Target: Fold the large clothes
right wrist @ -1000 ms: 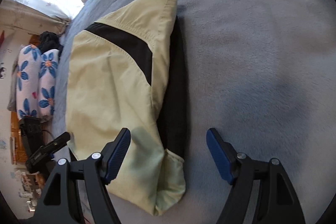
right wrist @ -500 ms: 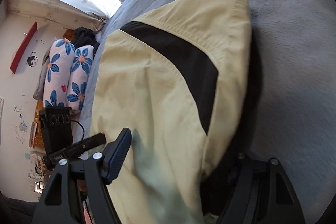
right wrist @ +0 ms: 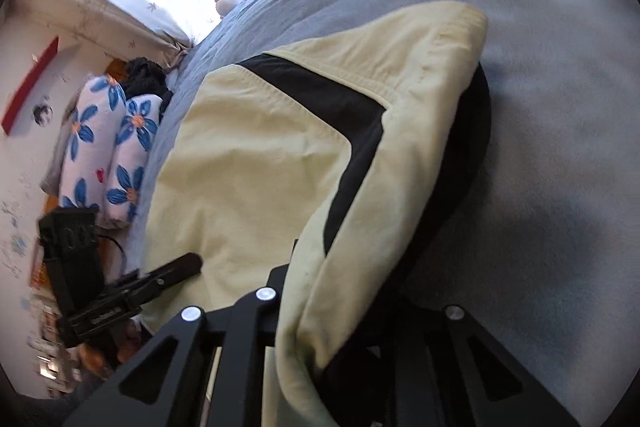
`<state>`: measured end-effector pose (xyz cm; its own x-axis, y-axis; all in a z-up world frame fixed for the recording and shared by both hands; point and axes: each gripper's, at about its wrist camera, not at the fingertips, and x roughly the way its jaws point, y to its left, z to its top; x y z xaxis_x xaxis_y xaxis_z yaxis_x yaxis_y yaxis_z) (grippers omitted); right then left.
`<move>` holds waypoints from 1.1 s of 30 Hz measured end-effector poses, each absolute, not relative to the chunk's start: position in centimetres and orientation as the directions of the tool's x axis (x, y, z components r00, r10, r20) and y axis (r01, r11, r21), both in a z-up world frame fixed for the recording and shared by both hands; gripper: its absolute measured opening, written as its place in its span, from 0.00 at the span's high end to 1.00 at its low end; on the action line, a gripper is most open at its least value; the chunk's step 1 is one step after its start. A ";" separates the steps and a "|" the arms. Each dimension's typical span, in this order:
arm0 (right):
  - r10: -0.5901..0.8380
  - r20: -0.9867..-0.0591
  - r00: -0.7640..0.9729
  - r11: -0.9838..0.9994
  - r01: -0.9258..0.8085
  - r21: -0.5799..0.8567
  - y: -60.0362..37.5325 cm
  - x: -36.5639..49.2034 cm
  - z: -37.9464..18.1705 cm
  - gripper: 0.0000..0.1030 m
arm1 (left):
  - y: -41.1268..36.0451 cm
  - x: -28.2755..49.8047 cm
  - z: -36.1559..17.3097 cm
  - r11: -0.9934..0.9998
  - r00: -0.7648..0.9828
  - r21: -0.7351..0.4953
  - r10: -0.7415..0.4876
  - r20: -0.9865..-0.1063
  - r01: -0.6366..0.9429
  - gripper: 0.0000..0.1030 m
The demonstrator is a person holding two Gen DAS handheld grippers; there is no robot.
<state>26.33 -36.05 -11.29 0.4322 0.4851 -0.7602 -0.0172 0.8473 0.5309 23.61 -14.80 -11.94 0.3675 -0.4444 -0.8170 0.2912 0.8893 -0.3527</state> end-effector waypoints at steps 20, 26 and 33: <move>0.489 -0.726 0.483 0.868 -0.188 0.460 -22.2 24.9 -2.9 0.90 | -2.2 20.0 -2.9 0.935 0.483 -0.247 -0.343 -0.806 0.253 0.67; 0.529 -0.697 0.484 0.846 -0.243 0.474 -17.0 26.1 -1.1 0.90 | 3.6 20.0 -0.8 0.951 0.516 -0.216 -0.301 -0.802 0.219 0.67; 0.563 -0.677 0.474 0.826 -0.289 0.484 -11.0 28.9 0.4 0.90 | 10.0 21.7 1.4 0.966 0.542 -0.177 -0.253 -0.801 0.190 0.67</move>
